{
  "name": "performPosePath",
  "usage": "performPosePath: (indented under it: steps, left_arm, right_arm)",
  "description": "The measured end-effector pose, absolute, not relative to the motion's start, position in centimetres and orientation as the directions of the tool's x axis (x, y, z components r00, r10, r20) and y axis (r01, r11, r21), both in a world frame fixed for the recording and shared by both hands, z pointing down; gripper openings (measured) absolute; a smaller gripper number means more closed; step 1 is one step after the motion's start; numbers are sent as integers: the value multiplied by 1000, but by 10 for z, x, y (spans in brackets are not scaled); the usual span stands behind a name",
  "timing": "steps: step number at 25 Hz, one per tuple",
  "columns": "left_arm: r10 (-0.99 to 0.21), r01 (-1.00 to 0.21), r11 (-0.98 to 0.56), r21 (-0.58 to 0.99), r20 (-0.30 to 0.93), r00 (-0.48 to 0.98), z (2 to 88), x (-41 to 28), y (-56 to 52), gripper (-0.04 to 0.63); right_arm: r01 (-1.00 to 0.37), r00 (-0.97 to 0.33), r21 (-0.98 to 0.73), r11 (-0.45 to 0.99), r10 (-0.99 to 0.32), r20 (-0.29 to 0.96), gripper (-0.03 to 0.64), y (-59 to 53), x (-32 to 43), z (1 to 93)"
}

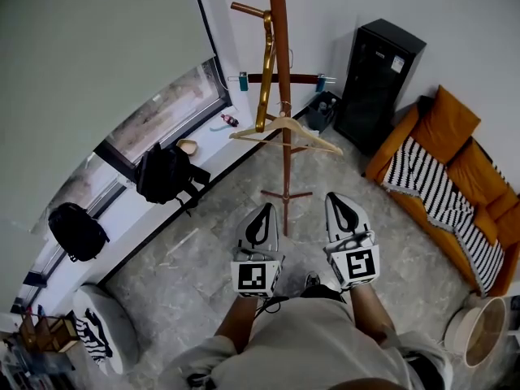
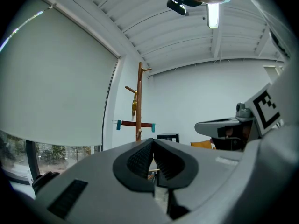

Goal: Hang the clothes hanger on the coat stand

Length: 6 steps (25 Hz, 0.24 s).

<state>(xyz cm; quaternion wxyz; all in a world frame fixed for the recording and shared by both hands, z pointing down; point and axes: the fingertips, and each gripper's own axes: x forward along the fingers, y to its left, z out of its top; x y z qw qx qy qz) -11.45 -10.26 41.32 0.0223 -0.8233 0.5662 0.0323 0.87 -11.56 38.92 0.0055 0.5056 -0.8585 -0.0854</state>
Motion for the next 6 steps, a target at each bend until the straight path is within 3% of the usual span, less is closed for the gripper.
performPosePath:
  steps: [6]
  left_arm:
    - [-931, -933, -360, -4, -61, 360, 419, -117, -99, 9]
  right_arm:
    - [-868, -488, 150, 473, -870, -75, 5, -114, 6, 390]
